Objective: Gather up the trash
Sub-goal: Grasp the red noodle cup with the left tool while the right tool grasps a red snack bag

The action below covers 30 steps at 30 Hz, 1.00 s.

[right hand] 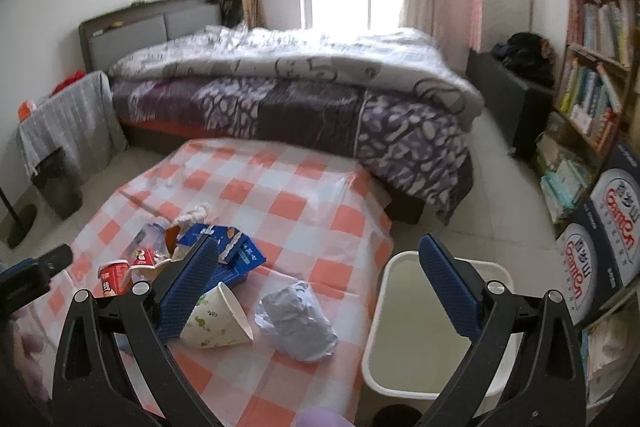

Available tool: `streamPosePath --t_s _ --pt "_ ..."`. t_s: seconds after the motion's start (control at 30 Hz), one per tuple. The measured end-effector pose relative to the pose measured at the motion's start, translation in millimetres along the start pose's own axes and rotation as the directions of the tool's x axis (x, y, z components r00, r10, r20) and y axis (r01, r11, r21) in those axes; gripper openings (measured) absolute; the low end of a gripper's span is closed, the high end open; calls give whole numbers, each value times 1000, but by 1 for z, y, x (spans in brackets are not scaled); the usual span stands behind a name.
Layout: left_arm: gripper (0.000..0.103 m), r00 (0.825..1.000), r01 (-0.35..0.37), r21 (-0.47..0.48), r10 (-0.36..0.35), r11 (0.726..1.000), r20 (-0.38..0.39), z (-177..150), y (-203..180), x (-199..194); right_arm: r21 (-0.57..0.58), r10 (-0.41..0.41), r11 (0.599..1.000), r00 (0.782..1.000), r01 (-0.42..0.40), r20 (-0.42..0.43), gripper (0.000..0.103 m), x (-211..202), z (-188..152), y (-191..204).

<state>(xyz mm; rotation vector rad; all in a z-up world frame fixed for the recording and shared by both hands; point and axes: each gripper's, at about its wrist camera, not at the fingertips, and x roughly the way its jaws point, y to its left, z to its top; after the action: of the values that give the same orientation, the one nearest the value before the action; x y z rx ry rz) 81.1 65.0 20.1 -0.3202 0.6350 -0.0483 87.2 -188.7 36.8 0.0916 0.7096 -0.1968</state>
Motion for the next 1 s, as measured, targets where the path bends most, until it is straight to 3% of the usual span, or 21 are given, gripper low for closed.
streamPosePath --t_s 0.03,0.13,0.27,0.33,0.37,0.4,0.47,0.57,0.6,0.67,0.73,0.8,0.87,0.93,1.0 --pt "96 1000 21 11 -21 1000 10 8 2 8 11 28 1000 999 -28 -38 96 10 2 -2" --pt "96 995 16 49 -11 999 -103 24 3 42 48 53 998 990 -48 -128 96 40 1 -9" --pt "96 960 -86 77 103 993 -259 19 8 95 96 74 994 983 -59 -168 96 69 -16 -22" --pt "96 924 -149 28 149 988 -353 11 31 114 104 82 993 972 -60 -220 96 84 -19 -21" --pt "96 891 -175 -21 149 984 -429 8 48 125 113 114 990 968 -90 -225 96 86 -18 -18" --pt "96 840 -227 -41 174 973 -515 5 60 134 106 122 989 968 -101 -218 96 87 -16 -13" --pt "96 810 -270 -144 144 952 -568 4 78 144 76 115 992 974 -102 -197 96 85 -13 -3" --pt "94 790 -316 -203 139 927 -597 2 87 154 77 142 989 968 -128 -206 96 89 -10 6" --pt "93 792 -307 -219 121 926 -599 0 86 156 78 147 988 966 -134 -211 96 90 -10 8" --pt "91 776 -302 -241 91 922 -624 -3 84 165 79 159 986 965 -145 -210 96 95 -9 16" --pt "89 778 -278 -266 54 923 -626 -6 85 175 89 182 982 959 -166 -216 96 100 -7 22" --pt "81 771 -255 -270 27 928 -636 -9 83 183 106 215 975 950 -196 -225 96 105 -6 31" --pt "57 769 -248 -268 21 931 -639 -8 83 186 118 243 968 939 -220 -242 96 112 -5 40" --pt "44 774 -237 -275 10 932 -633 -4 88 182 134 278 959 920 -250 -275 96 121 -6 52" --pt "44 791 -220 -273 7 936 -612 -4 92 174 145 309 950 906 -278 -290 96 128 -8 65"
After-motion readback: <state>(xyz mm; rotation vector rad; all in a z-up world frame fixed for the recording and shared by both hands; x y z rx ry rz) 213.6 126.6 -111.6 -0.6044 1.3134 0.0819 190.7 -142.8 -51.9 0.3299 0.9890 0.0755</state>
